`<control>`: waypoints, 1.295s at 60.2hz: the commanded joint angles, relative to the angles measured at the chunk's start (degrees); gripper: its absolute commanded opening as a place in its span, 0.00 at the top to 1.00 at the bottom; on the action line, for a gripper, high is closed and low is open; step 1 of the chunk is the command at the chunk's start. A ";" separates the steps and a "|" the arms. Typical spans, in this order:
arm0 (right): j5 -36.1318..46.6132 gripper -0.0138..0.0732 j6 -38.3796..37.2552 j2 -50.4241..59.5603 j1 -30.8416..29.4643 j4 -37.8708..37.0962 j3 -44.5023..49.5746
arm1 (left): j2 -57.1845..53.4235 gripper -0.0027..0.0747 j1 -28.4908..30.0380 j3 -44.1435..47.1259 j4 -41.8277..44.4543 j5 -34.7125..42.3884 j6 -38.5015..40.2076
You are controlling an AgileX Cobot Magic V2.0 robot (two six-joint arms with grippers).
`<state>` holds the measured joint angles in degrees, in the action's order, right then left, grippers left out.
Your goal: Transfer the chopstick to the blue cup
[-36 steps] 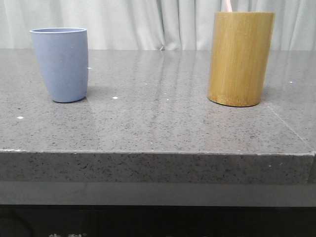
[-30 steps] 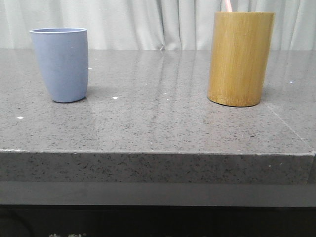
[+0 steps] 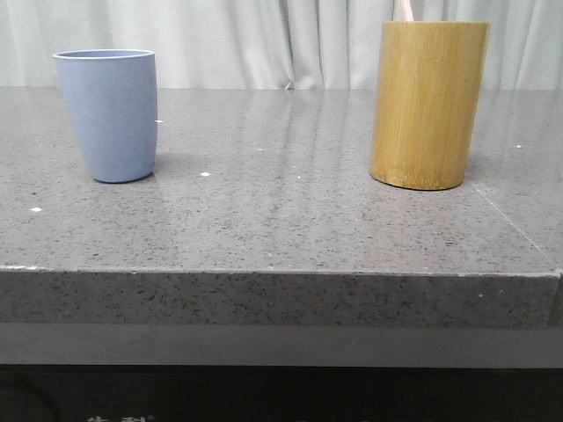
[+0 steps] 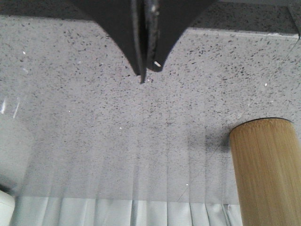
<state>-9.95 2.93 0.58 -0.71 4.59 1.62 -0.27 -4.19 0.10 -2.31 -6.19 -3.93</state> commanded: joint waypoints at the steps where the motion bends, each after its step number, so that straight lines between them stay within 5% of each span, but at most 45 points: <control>1: 4.04 0.97 0.13 1.19 -0.19 -0.27 -0.28 | -1.35 0.99 0.04 0.40 -0.51 4.76 0.34; 41: 5.26 0.97 0.13 1.19 -0.19 -0.27 -0.28 | -1.35 0.99 0.04 0.40 -0.51 4.76 0.34; 61: 9.08 0.97 -0.23 1.19 -0.19 4.04 -6.32 | -1.35 0.99 0.04 -3.37 -2.13 13.30 2.20; 78: -8.23 0.97 -0.23 -8.28 -0.19 5.02 -29.37 | 8.53 0.99 0.04 -25.53 -0.93 -4.35 2.52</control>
<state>-15.80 2.73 -2.06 -0.71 9.27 -20.10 2.74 -4.19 -18.69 -3.72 -9.37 -1.93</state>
